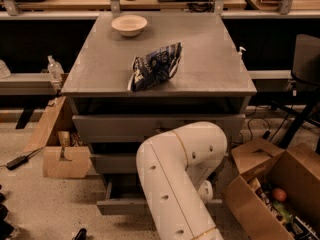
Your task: Open bottom drawer
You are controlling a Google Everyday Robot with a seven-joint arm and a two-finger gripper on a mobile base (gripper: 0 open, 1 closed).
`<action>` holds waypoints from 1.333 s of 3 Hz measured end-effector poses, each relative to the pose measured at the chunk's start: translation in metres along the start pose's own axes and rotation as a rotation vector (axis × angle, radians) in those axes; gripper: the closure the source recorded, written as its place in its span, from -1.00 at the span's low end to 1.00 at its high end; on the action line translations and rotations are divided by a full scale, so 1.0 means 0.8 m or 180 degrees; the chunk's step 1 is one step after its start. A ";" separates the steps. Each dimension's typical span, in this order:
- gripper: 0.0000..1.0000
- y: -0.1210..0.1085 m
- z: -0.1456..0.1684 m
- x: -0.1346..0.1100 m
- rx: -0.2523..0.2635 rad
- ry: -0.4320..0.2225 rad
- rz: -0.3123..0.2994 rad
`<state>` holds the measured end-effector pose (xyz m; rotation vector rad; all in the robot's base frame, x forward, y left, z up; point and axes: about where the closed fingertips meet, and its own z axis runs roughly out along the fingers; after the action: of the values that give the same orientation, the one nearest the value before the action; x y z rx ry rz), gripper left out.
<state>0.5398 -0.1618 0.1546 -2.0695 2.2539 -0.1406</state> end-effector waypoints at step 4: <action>0.17 0.000 0.000 0.000 0.0000 0.0000 0.0000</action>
Offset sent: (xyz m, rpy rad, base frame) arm -0.3448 -0.0994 -0.0237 -0.2084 0.5494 -0.4940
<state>0.5397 -0.1618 0.1546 -2.0695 2.2540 -0.1405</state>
